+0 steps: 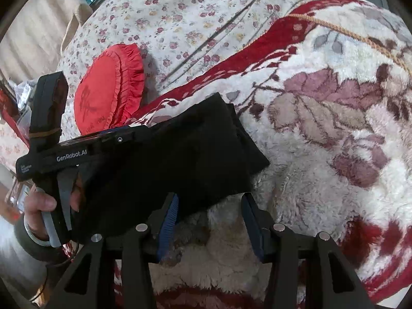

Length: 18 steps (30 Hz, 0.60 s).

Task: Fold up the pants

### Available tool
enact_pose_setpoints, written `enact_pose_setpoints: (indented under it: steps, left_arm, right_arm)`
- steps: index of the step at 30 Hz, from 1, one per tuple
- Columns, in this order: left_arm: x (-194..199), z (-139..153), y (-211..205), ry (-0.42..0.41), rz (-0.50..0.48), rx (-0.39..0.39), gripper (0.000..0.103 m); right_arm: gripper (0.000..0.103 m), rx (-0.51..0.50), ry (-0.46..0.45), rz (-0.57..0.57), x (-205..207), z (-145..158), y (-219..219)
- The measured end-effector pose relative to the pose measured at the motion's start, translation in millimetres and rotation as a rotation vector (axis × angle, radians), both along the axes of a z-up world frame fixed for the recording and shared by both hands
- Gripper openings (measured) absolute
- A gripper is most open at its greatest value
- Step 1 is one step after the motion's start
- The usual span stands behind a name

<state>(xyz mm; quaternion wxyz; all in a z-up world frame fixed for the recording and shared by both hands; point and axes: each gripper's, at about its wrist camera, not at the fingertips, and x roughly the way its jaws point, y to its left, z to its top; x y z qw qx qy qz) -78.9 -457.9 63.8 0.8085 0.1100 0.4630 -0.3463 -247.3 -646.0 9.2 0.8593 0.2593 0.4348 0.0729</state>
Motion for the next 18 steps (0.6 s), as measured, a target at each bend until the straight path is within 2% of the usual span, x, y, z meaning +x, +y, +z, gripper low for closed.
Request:
enact_pose_setpoints:
  steps: [18]
  left_arm:
    - [11, -1, -33, 0.035, -0.106, 0.013, 0.080]
  right_arm:
    - [0.054, 0.027, -0.053, -0.025, 1, -4, -1]
